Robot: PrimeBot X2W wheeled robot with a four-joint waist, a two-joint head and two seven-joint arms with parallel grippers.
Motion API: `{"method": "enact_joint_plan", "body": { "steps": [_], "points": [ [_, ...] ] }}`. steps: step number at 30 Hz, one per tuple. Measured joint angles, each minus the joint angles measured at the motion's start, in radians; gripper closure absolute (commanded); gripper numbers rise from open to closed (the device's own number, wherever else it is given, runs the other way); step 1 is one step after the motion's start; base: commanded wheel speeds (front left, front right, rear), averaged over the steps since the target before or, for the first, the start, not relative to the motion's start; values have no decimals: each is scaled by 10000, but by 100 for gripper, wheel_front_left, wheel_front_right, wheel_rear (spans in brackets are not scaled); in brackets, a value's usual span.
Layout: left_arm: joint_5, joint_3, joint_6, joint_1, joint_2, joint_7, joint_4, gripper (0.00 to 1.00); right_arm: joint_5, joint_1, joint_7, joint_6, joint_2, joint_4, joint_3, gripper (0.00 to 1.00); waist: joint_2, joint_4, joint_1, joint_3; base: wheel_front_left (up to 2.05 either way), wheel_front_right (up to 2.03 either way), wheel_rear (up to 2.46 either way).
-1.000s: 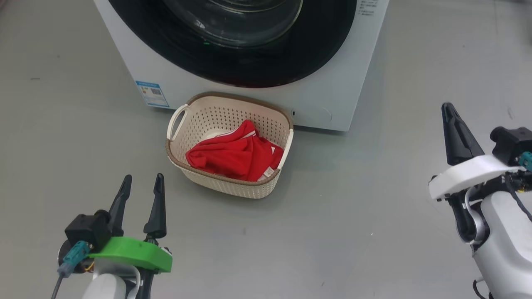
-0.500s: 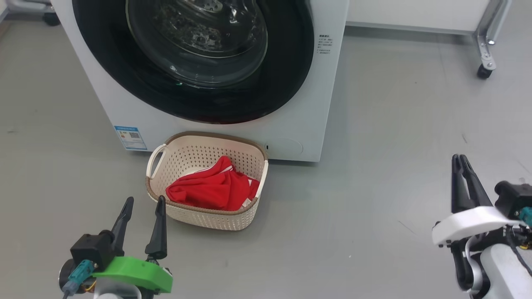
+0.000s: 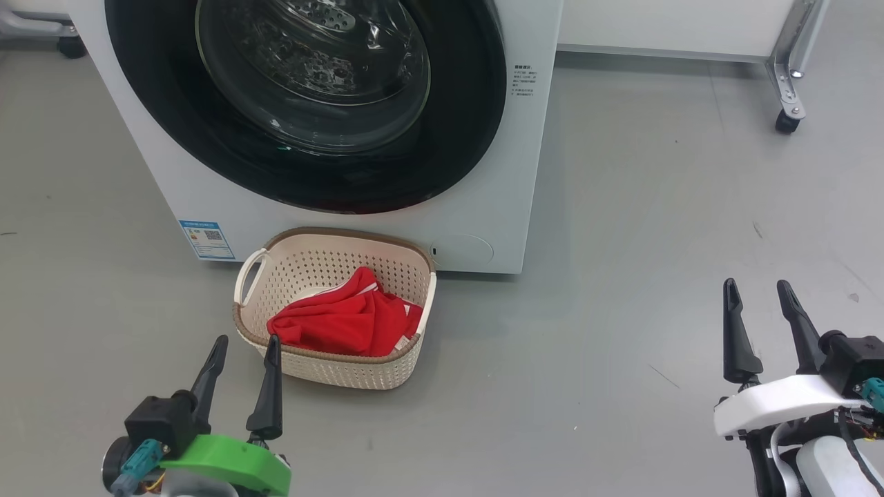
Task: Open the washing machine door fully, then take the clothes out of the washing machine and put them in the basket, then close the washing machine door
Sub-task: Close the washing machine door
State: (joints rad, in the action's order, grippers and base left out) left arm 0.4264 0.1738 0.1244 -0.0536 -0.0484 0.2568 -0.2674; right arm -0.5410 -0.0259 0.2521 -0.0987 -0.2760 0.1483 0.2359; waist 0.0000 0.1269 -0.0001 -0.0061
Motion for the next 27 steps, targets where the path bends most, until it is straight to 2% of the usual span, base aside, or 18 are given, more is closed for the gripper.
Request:
{"method": "enact_joint_plan", "body": {
  "steps": [21, 27],
  "points": [
    [-374, -71, 0, 25, 4, 0, 182, 0, 420, 666, 0, -21, 146, -773, -309, 0, 0, -104, 0, 61, 0, 0, 0],
    [-169, -109, 0, 28, 8, 0, 343, 0, 506, 807, 0, -21, 165, -844, -316, 0, 0, -119, 0, 47, 0, 0, 0]
  ]
}}
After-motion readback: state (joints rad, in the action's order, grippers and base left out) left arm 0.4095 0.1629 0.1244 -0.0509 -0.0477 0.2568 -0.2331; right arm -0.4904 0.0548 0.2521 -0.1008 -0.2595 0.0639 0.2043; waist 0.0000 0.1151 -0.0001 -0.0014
